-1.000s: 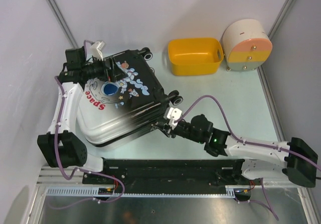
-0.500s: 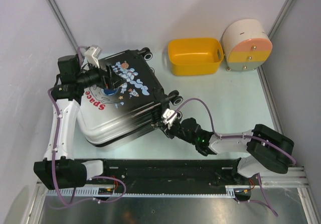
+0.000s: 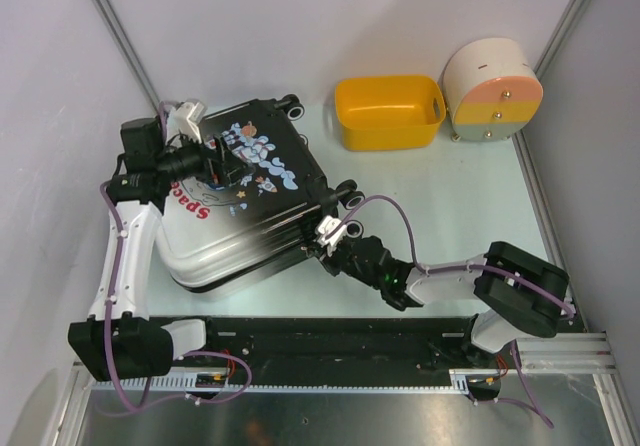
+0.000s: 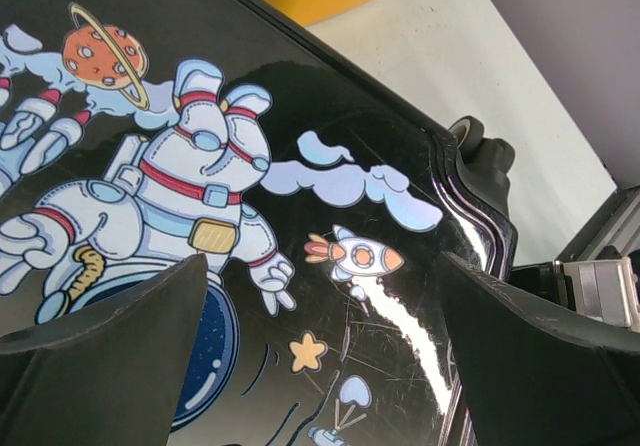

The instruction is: Open, take out, and arrange the luggage

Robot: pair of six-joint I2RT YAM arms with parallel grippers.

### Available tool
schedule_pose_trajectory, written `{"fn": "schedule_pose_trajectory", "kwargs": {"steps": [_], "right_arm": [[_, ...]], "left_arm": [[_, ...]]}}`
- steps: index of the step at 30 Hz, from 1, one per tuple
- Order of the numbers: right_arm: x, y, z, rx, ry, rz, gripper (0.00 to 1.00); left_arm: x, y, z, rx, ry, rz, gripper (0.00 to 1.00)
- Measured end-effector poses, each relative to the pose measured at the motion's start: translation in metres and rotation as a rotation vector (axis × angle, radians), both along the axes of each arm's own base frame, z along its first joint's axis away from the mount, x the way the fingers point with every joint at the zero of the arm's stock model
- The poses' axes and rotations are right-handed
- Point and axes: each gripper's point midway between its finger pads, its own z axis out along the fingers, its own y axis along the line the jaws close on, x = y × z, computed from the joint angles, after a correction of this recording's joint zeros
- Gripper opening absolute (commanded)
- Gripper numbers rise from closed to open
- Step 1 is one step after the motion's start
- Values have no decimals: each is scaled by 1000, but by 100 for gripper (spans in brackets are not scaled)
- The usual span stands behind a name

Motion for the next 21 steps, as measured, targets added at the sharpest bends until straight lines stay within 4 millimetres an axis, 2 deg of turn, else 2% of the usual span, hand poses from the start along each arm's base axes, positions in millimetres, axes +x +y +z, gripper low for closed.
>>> {"fn": "schedule_pose_trajectory", "kwargs": {"steps": [6,10,13,21], "right_arm": [[2,3,-3,3,21,-15,23],[2,3,-11,-18,41,-21,7],[4,1,-16,-34,61,-30,0],[11,-8,-15,-48,85,-32,0]], "left_arm": [[-2,0,-14,-5,37,2,100],[-2,1,-21,-5,52,9,100],[-1,4,-24,-3,58,21,100],[3,15,-39,14,80,68,99]]}}
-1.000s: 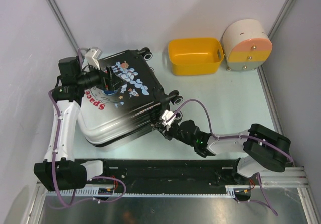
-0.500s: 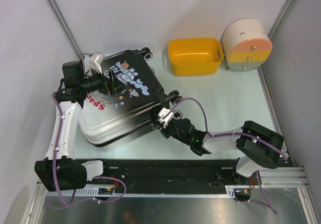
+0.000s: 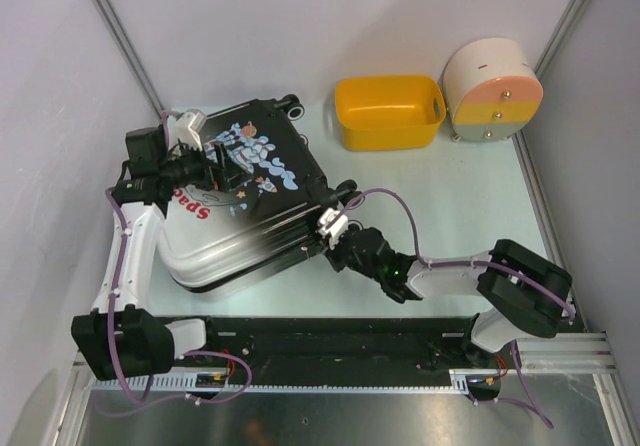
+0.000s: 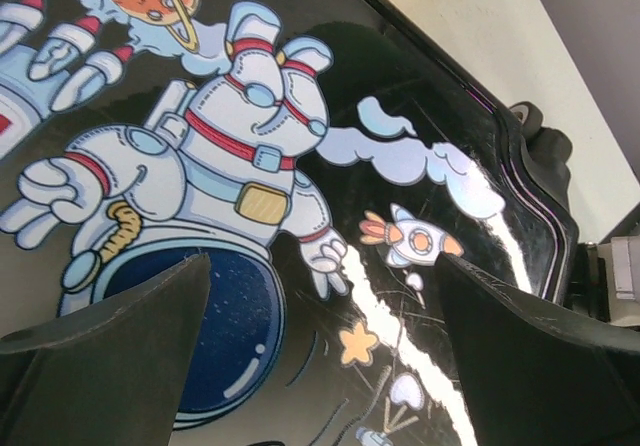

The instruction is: Open, take out, and arrange the luggage

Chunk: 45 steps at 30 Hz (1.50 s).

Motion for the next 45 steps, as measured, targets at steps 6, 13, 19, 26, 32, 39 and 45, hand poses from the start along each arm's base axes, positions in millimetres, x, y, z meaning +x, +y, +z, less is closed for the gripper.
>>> {"fn": "schedule_pose_trajectory", "kwargs": {"steps": [6,13,19,26,32,39,45], "right_arm": [[12,-20,1,-26,29,-6,0],[38,-49,4,-50,19,13,0],[65,-74,14,-35,-38,47,0],[85,-86,11,-14,-139,171,0],[90,-84,13,49,-191,261,1],[94,-84,10,159,-185,324,1],[108,-85,8,248,-137,359,0]], "left_arm": [[18,11,-5,24,-26,29,98],[45,28,-7,62,-60,76,97],[59,39,-7,75,-76,95,97],[65,41,-8,80,-81,94,97],[72,44,-8,84,-84,94,97],[80,45,-7,83,-83,94,96],[84,46,-6,81,-80,93,96]]}}
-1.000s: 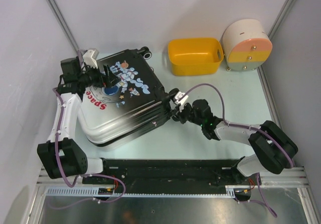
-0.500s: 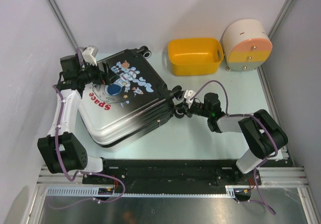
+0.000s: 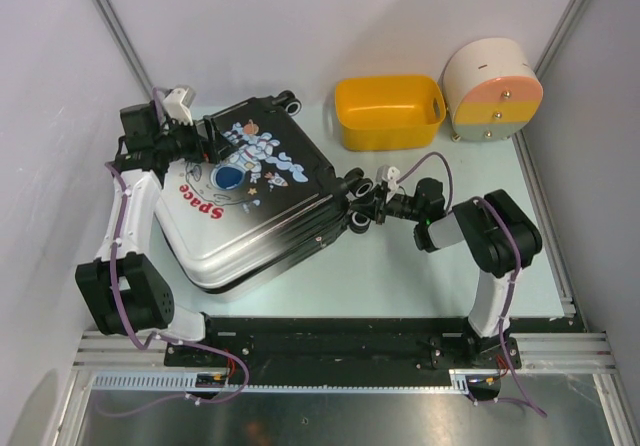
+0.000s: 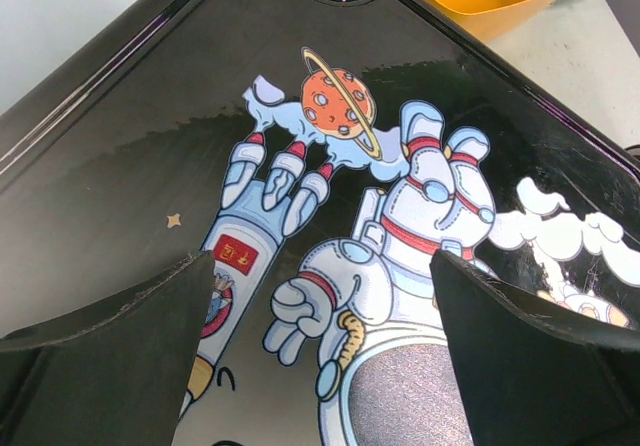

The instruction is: Open, take out, and arrange the luggage

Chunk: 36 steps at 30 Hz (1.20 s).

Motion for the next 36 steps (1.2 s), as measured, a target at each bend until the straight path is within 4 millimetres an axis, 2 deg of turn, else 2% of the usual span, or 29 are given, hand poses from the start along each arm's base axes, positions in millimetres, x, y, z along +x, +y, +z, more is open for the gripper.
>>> {"fn": "schedule_pose_trajectory", "kwargs": {"steps": [5,12,19,21,22,23,25,29,31,32,36], "right_arm": [[23,-2,0,41,62,28,0],[61,-9,-1,82,123,27,6],[82,9,-5,123,160,56,8],[86,14,-5,133,169,54,11],[87,16,-6,138,177,50,15],[89,18,-6,144,180,42,25],[93,20,-8,155,193,21,31],[101,19,-10,168,225,-28,51],[105,15,-11,172,235,-55,57],[107,12,-12,173,238,-66,64],[101,-7,-4,171,257,-123,71]], "left_arm": [[3,1,0,-1,10,2,95],[8,2,0,-4,21,1,94],[17,4,0,-7,32,1,93],[20,4,-1,-7,32,1,93],[21,4,0,-7,32,0,93],[22,5,0,-7,32,0,93],[25,5,0,-7,30,0,95],[24,4,3,-10,29,-3,100],[22,4,5,-13,34,-3,100],[21,4,6,-18,39,0,100],[6,9,14,-44,70,28,100]]}}
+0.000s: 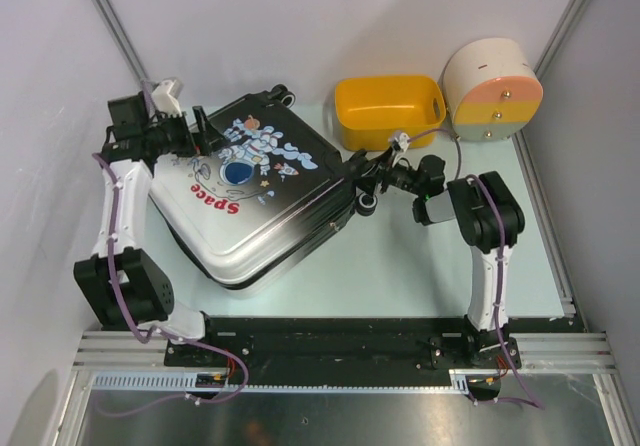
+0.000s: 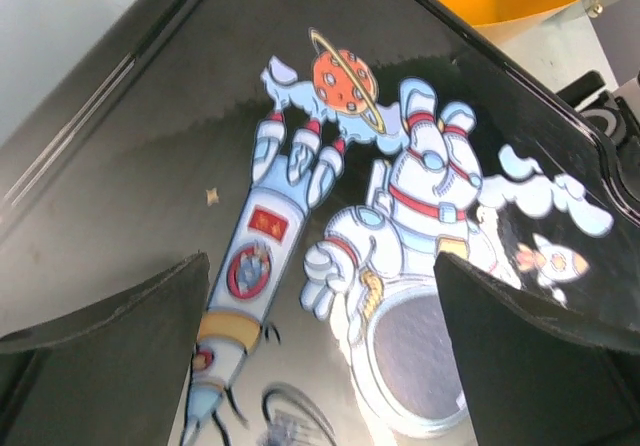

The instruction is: Open, take out, and arrange the luggage

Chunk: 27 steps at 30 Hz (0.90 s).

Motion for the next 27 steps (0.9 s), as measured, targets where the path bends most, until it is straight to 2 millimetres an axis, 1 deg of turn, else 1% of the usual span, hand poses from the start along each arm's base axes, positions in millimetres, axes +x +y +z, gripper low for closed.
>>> {"fn": "schedule_pose_trajectory", "kwargs": {"steps": [3,5,7,8,9,11,12,14,15,18,20,22,25,27], "right_arm": [[-7,-14,12,-15,17,-27,72],[-13,-20,11,-31,59,-36,72],[-19,-22,11,-44,105,-37,71],[-20,-23,11,-50,121,-37,68],[-22,-24,10,-58,154,-39,69],[-24,-27,3,-69,237,-42,67],[-23,-27,1,-71,292,-43,66],[-21,-28,-2,-70,376,-51,66],[-21,-30,-4,-68,414,-57,66],[-24,-33,-14,-66,542,-78,63],[-32,-33,-24,-72,639,-85,61],[-34,-31,-29,-80,681,-99,56],[-33,-28,-30,-87,714,-109,51],[-32,-23,-30,-91,713,-104,51]], "left_arm": [[-14,7,13,-29,9,36,100],[-23,11,27,-48,-5,64,100],[-33,16,43,-66,-32,91,100],[-38,18,51,-76,-45,108,100],[-43,22,59,-85,-59,127,100],[-55,29,74,-106,-84,174,100],[-61,34,80,-116,-96,202,100],[-74,42,82,-147,-97,260,100],[-79,46,80,-165,-89,288,100],[-96,63,60,-235,-33,393,100],[-108,73,36,-292,29,461,100],[-119,86,12,-345,96,541,100],[-128,106,0,-369,113,644,100],[-133,109,-8,-379,133,681,100]]}}
